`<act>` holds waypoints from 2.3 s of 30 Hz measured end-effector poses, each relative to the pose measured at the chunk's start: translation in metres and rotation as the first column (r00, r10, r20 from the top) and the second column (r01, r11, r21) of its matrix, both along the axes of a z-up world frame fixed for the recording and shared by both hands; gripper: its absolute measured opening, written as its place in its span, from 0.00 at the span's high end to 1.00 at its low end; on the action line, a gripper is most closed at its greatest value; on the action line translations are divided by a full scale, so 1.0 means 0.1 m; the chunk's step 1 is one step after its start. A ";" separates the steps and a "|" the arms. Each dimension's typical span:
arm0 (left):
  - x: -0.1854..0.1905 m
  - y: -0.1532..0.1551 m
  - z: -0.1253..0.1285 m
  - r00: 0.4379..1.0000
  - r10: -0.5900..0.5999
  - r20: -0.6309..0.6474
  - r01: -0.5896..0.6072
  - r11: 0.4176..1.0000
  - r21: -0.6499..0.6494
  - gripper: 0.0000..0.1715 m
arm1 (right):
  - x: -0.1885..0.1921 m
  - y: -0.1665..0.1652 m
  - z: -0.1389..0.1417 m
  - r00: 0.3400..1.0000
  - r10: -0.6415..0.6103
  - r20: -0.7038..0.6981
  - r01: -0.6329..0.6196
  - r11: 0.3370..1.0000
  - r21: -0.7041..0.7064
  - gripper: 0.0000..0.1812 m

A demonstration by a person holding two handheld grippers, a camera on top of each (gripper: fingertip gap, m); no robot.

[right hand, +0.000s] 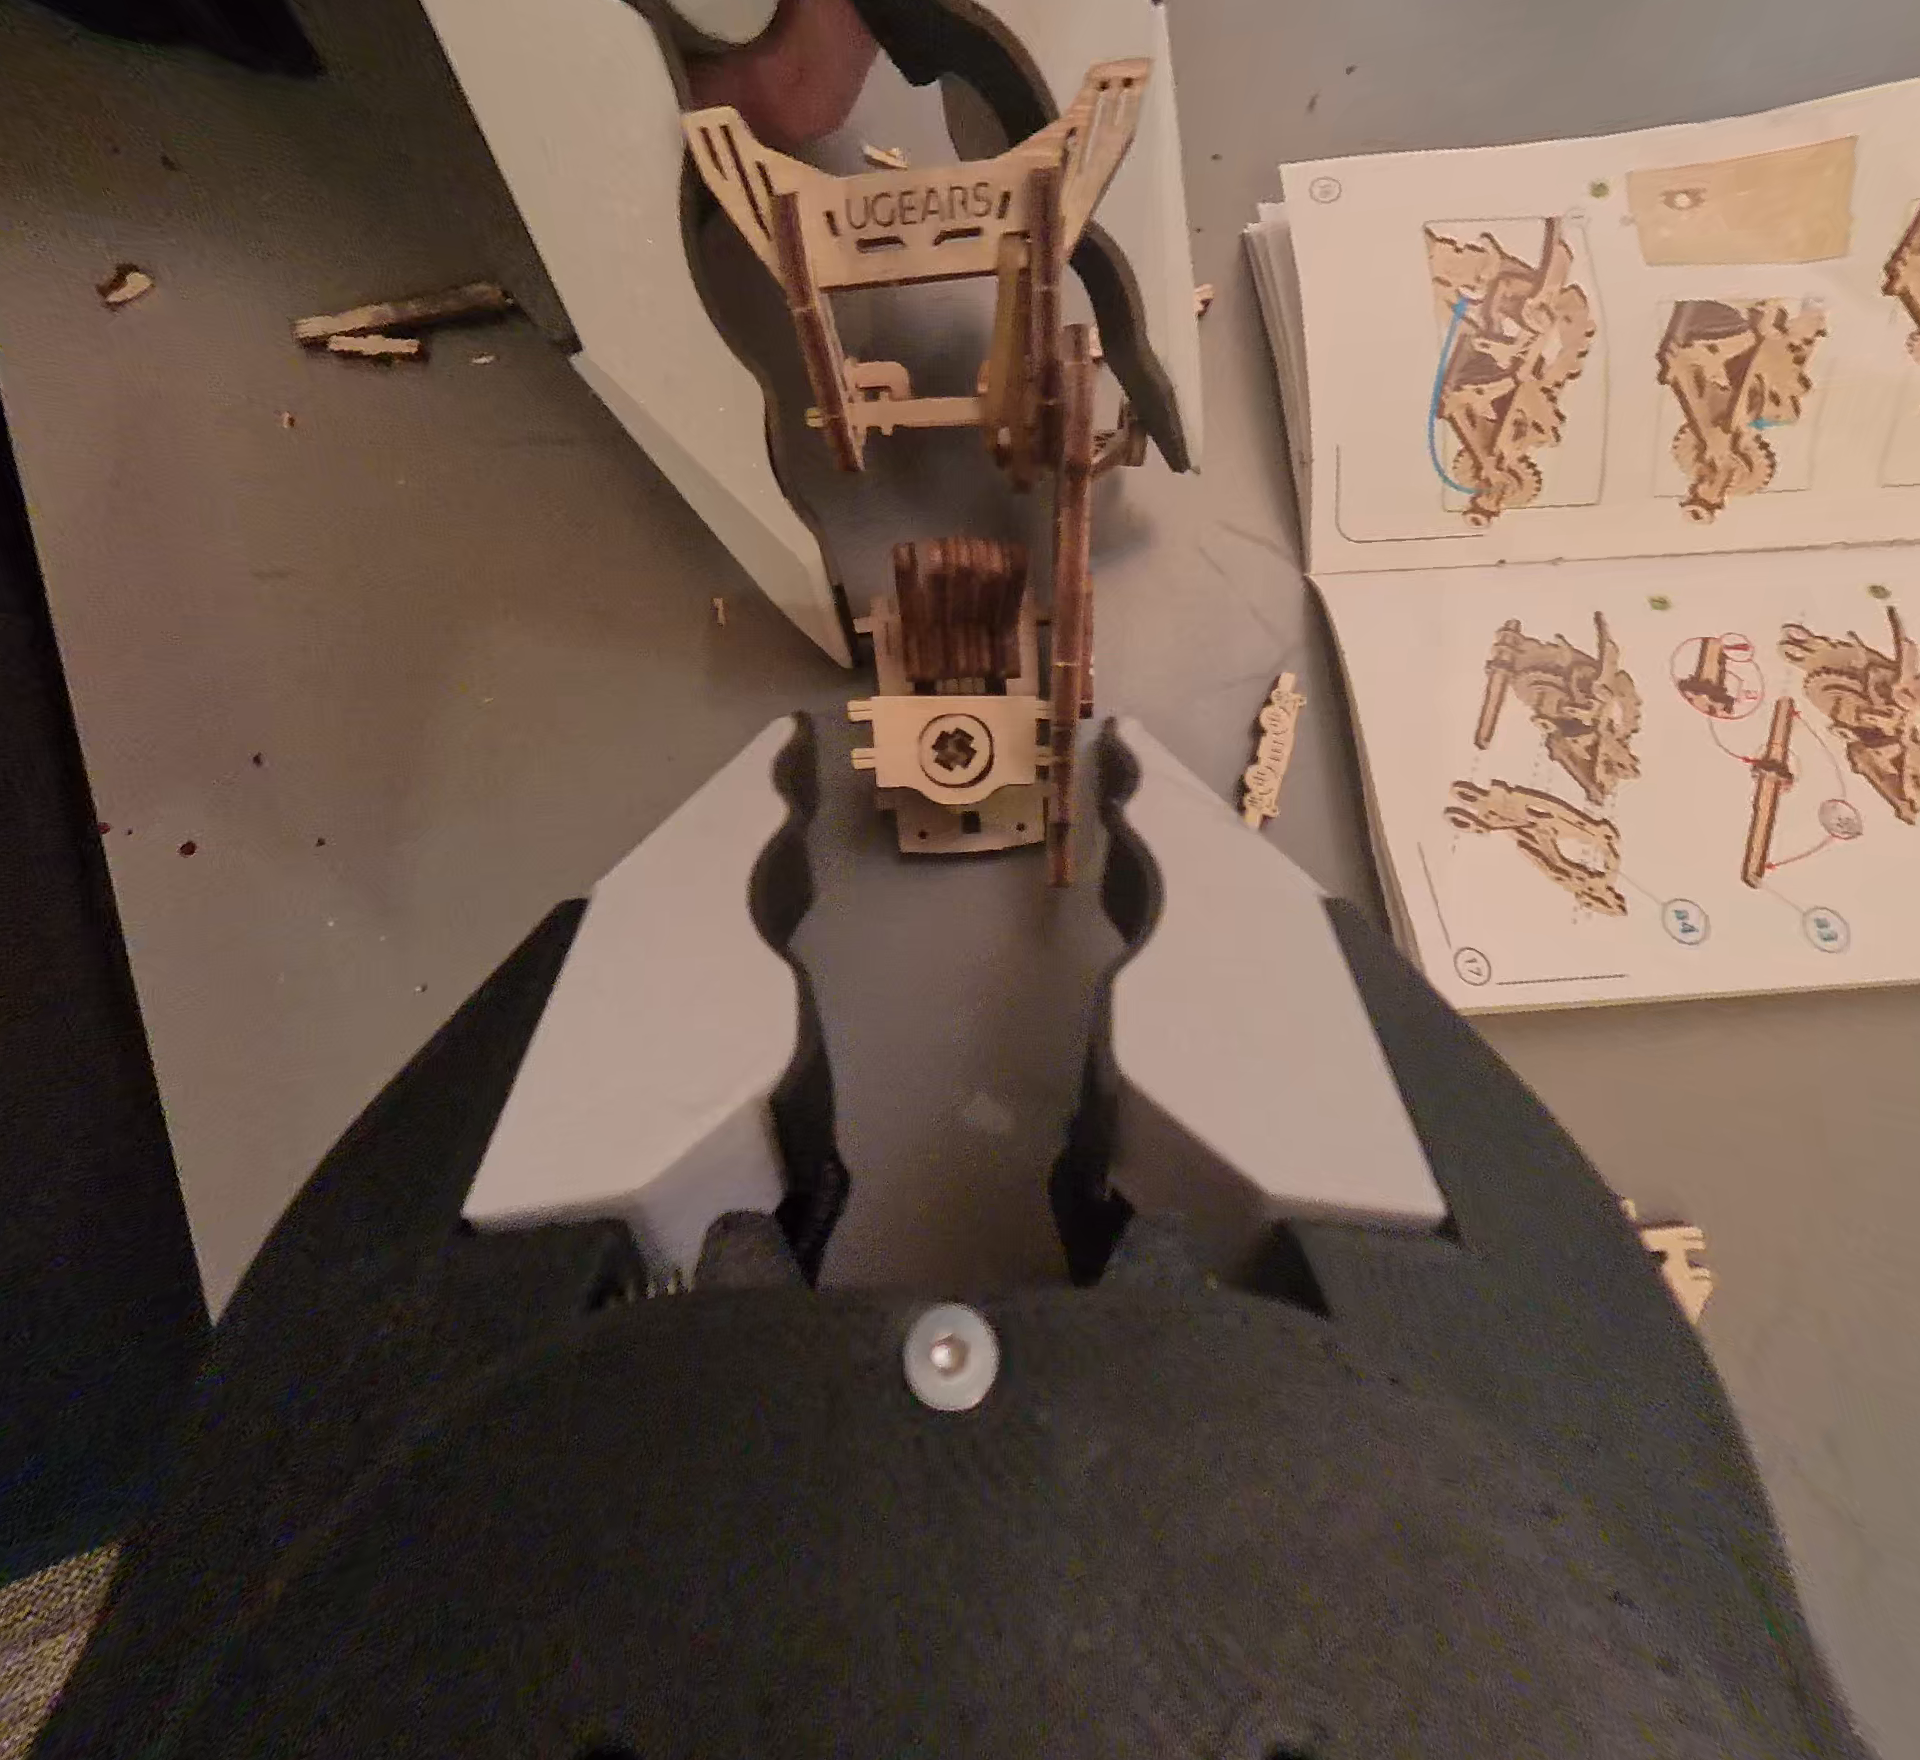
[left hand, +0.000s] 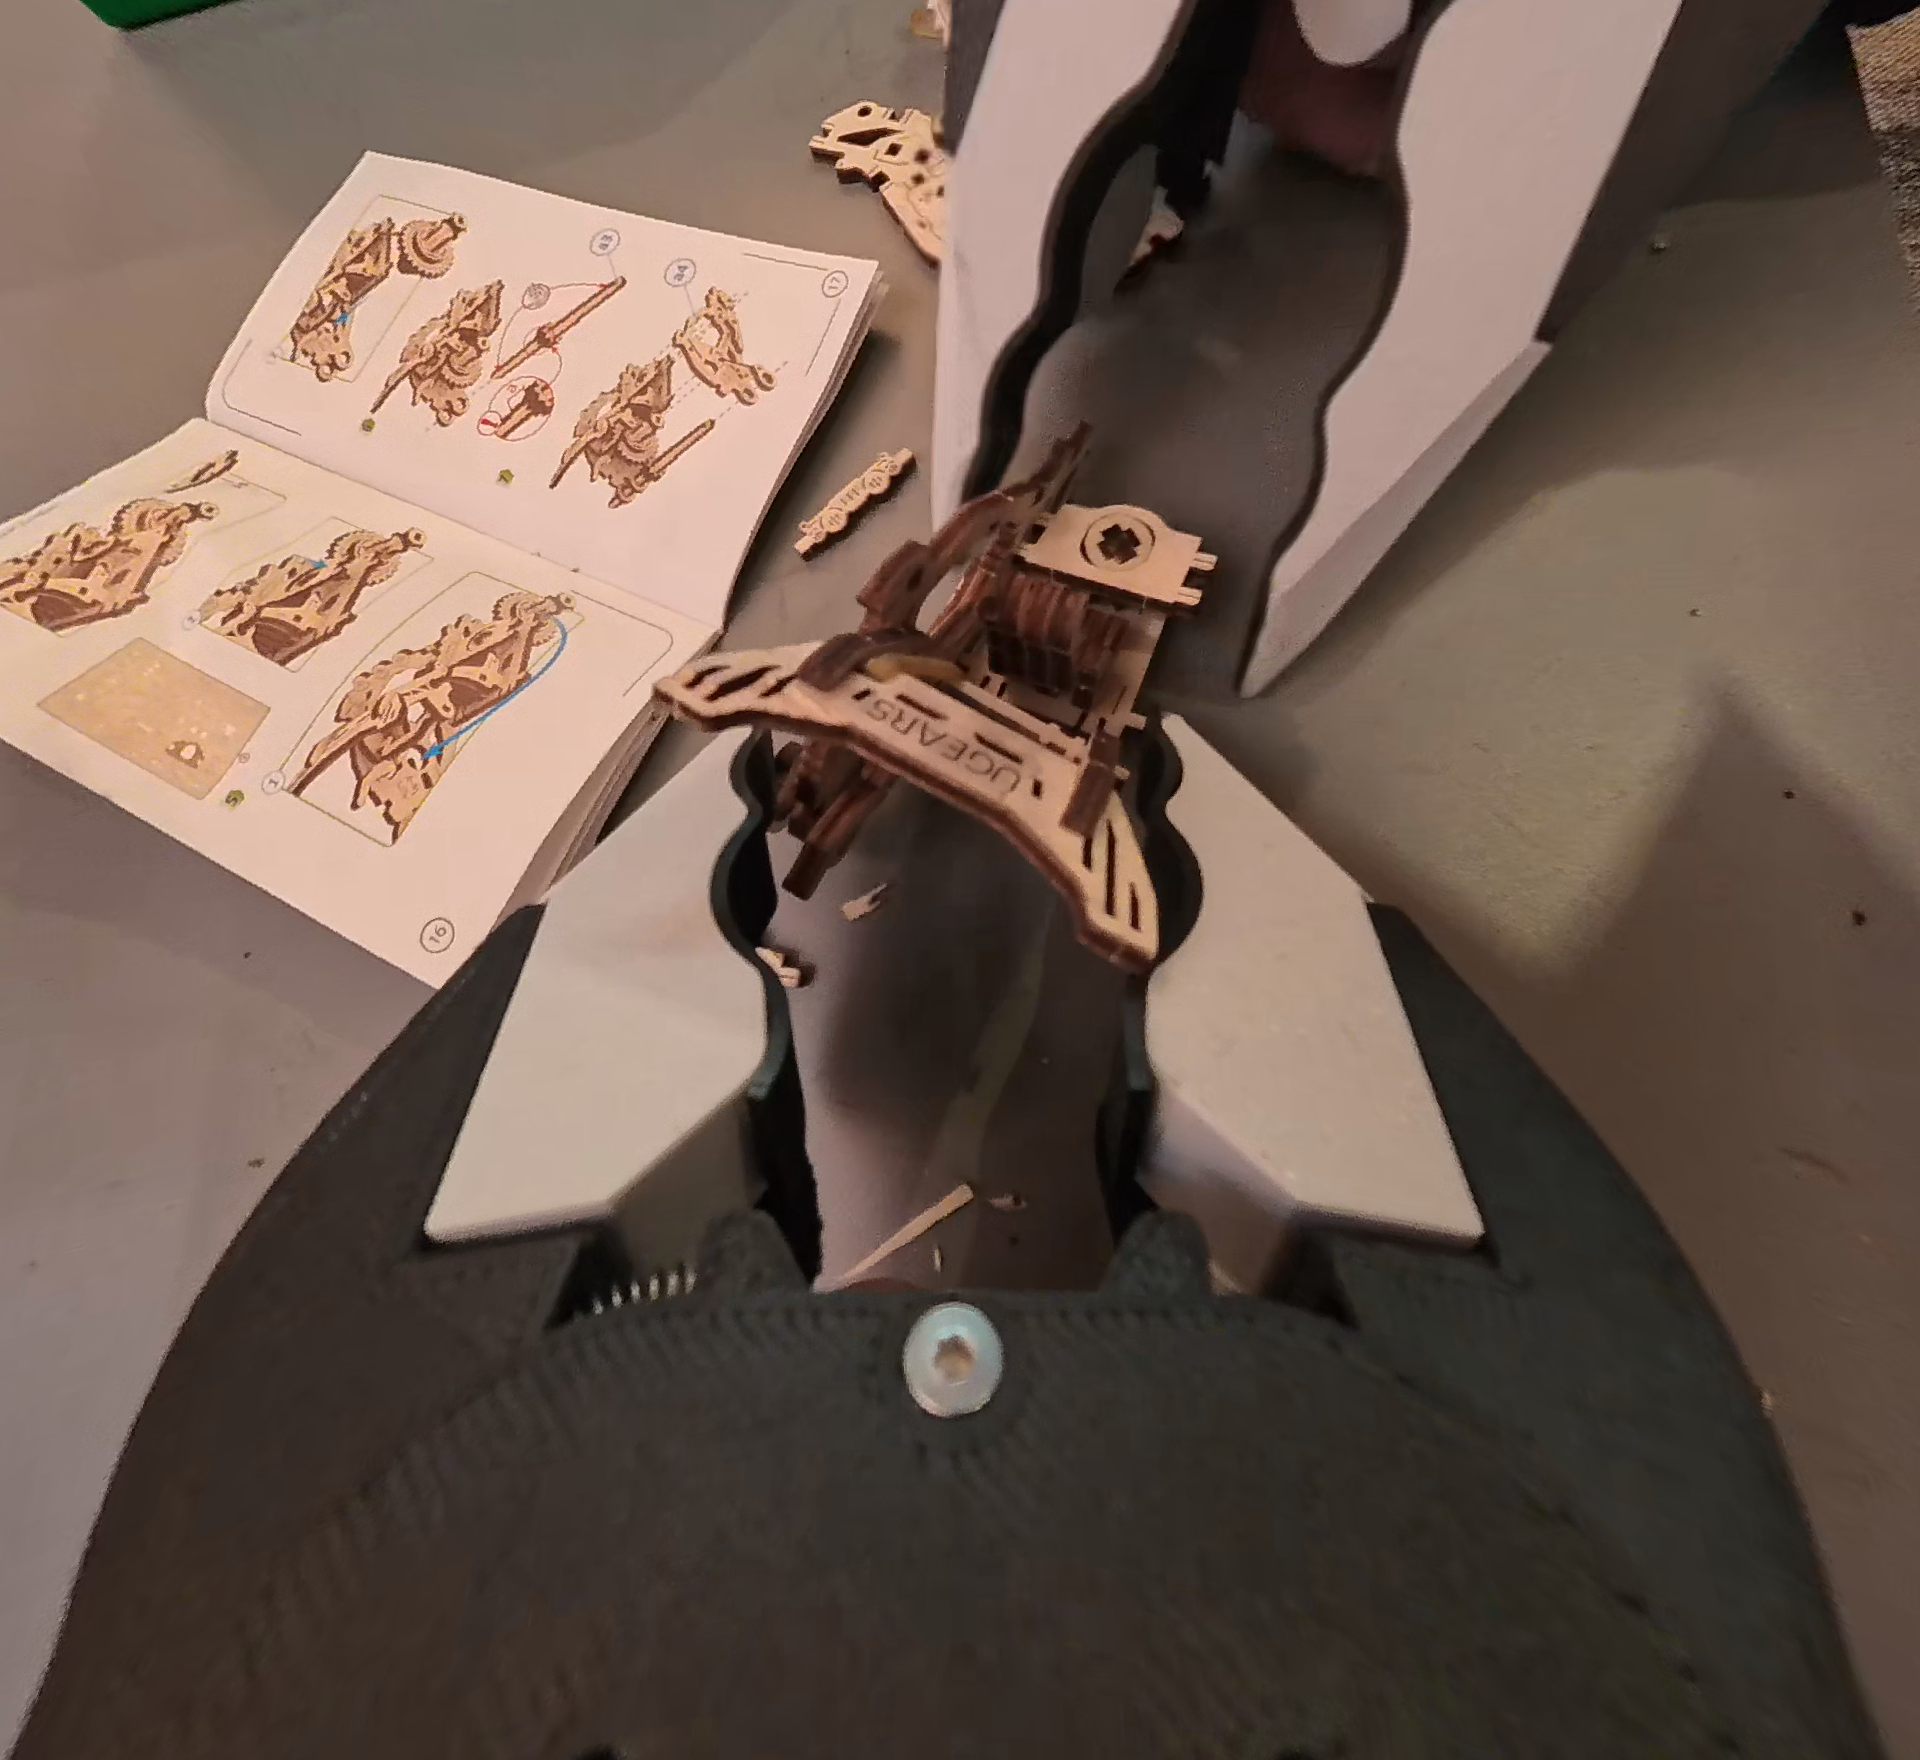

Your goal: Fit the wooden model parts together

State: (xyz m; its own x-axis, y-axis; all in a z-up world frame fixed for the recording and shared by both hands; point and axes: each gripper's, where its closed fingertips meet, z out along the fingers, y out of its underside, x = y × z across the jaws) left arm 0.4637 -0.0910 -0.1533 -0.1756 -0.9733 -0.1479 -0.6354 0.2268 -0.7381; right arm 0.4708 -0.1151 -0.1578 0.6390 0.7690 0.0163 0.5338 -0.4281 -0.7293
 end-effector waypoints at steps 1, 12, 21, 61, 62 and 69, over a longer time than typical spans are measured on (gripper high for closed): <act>0.00 0.00 0.00 1.000 0.000 0.000 0.000 1.000 0.001 0.60 | 0.01 0.00 0.00 1.000 -0.002 0.002 0.002 1.000 0.002 0.67; 0.00 -0.03 0.07 1.000 -0.005 -0.004 0.005 0.999 -0.054 0.61 | 0.01 -0.07 0.10 0.996 0.013 -0.085 -0.019 0.997 -0.070 0.76; -0.07 -0.13 0.28 0.995 0.028 -0.098 -0.058 0.949 -0.310 0.61 | -0.10 -0.12 0.18 0.995 0.004 -0.096 -0.012 0.997 -0.075 0.68; -0.38 0.07 0.10 0.975 0.173 -0.141 -0.223 0.735 -0.640 0.75 | -0.32 -0.18 0.37 0.977 -0.041 0.207 0.025 0.996 0.083 0.94; -0.37 0.07 0.09 0.977 0.161 -0.141 -0.214 0.747 -0.630 0.75 | -0.32 -0.17 0.35 0.973 -0.045 0.227 0.027 0.996 0.083 0.94; -0.33 0.00 0.05 0.989 0.093 -0.118 -0.146 0.789 -0.596 0.81 | -0.30 -0.13 0.26 0.942 -0.070 0.328 0.054 0.997 0.059 0.87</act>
State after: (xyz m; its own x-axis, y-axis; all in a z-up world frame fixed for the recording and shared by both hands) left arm 0.4309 -0.0912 -0.1480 -0.0376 -0.8745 0.4837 -0.6892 -0.3278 -0.6462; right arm 0.4406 -0.1278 -0.1318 0.6379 0.7211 0.2703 0.7213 -0.4364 -0.5379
